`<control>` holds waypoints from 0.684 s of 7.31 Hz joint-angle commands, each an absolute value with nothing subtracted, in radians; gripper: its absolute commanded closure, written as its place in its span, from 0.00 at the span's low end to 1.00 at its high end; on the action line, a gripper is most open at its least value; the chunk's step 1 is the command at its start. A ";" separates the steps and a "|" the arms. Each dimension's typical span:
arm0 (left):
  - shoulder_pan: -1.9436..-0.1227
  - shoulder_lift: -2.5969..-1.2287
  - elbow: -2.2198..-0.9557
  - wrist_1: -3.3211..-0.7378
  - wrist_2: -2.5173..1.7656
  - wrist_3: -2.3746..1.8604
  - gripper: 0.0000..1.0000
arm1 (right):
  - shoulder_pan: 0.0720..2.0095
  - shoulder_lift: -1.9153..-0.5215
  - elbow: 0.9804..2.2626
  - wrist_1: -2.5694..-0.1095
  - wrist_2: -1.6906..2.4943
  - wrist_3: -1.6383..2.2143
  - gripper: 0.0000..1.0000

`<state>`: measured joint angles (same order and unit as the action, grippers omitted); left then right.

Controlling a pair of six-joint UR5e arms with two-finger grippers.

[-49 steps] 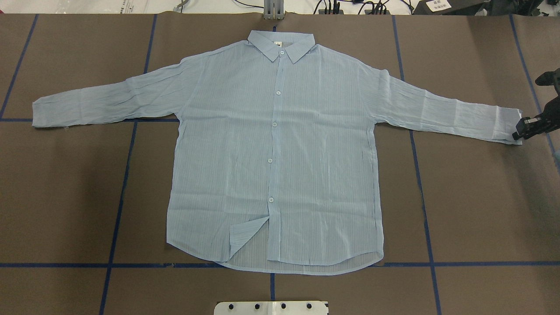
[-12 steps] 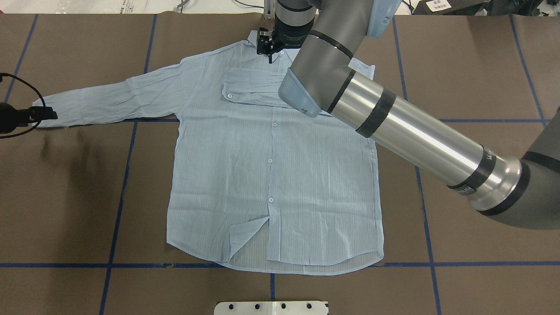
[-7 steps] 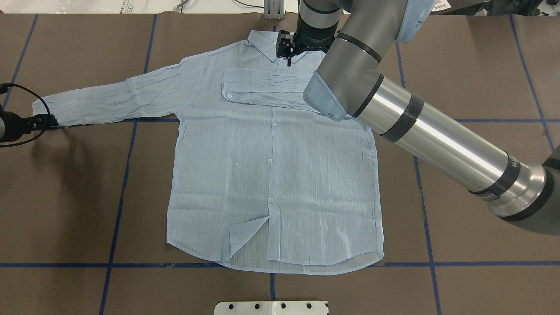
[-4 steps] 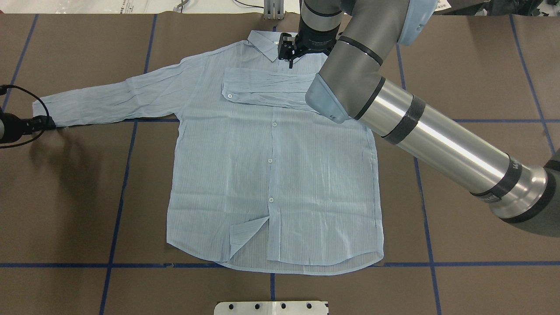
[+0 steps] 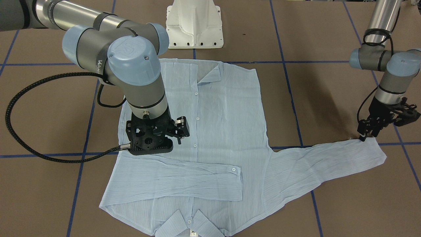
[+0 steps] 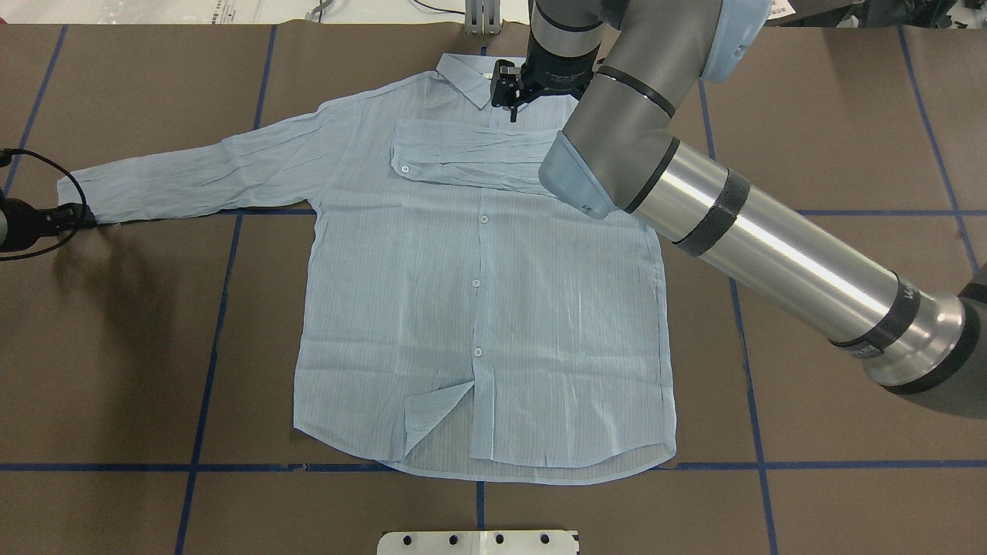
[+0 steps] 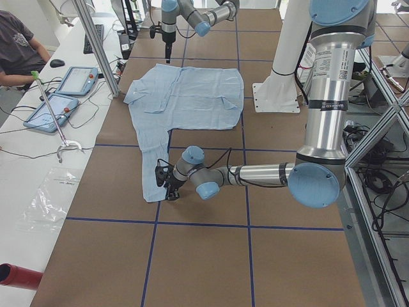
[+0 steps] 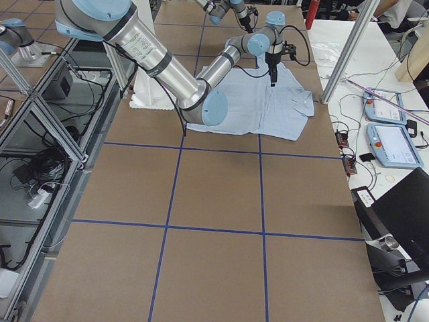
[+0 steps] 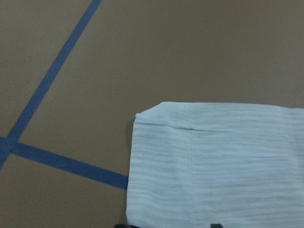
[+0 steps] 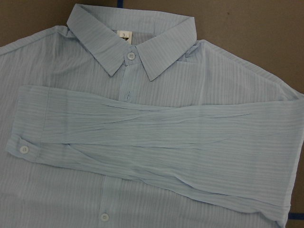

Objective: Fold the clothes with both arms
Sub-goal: 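Hold the right gripper near the collar while the left gripper grasps the other cuff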

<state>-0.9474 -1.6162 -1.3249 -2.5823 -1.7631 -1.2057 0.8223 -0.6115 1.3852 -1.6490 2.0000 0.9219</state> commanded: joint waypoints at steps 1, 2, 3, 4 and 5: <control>-0.948 -1.618 -1.321 -2.580 -1.752 -1.206 0.34 | 0.822 -0.617 1.385 -1.648 1.997 0.922 0.00; -0.948 -1.618 -1.319 -2.580 -1.743 -1.206 0.34 | 0.822 -0.617 1.387 -1.647 1.996 0.922 0.00; -0.948 -1.618 -1.318 -2.579 -1.727 -1.206 0.34 | 0.821 -0.618 1.387 -1.646 1.994 0.922 0.00; -0.951 -1.618 -1.318 -2.579 -1.726 -1.206 0.35 | 0.821 -0.620 1.387 -1.646 1.993 0.923 0.00; -0.957 -1.618 -1.316 -2.579 -1.726 -1.206 0.36 | 0.819 -0.621 1.387 -1.646 1.993 0.925 0.00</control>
